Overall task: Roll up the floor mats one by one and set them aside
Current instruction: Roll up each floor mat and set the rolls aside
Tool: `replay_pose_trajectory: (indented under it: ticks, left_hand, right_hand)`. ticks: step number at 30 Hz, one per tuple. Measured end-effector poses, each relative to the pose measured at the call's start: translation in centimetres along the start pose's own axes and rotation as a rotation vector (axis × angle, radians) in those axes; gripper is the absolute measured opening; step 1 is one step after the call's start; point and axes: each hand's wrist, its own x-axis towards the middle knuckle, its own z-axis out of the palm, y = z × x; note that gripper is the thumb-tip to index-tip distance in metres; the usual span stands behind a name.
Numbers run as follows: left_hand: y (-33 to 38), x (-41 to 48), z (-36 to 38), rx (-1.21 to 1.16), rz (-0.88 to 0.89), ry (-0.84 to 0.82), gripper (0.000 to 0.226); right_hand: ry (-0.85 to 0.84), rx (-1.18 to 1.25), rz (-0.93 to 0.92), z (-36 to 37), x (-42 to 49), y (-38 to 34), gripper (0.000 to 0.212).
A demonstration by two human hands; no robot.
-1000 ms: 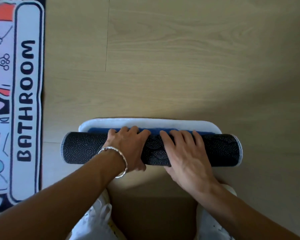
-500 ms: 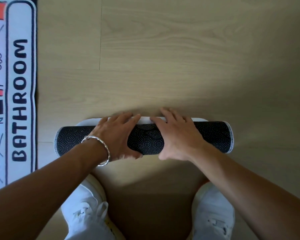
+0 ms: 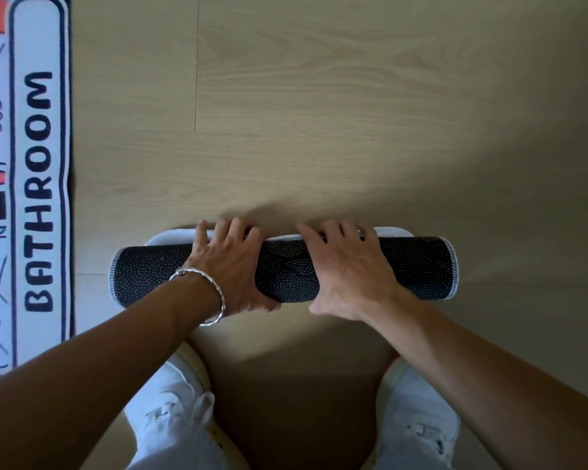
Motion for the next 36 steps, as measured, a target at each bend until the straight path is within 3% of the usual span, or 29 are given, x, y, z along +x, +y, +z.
replay_pose_trajectory:
  ticks: [4, 13, 20, 30, 36]
  left_hand:
    - [-0.1, 0.3, -0.2, -0.013, 0.008, -0.026, 0.094]
    - [-0.5, 1.1, -2.0, -0.03, 0.047, -0.157, 0.087]
    - [0.3, -2.2, -11.8, 0.123, 0.184, -0.072, 0.088]
    - [-1.5, -14.2, -39.6, 0.204, 0.178, 0.166, 0.086]
    - [-2.5, -26.9, -64.5, 0.198, 0.199, 0.387, 0.092]
  right_hand:
    - [-0.033, -0.02, -0.042, -0.4, 0.8, 0.3, 0.084]
    - [-0.112, 0.038, -0.068, -1.8, 1.1, 0.9, 0.074]
    - [-0.052, 0.161, 0.003, -8.6, -4.1, 1.5, 0.079]
    - [0.17, 0.119, -0.025, -36.0, -14.5, 0.0, 0.081]
    - [0.379, -0.044, -0.021, -61.5, -26.4, -2.2, 0.091]
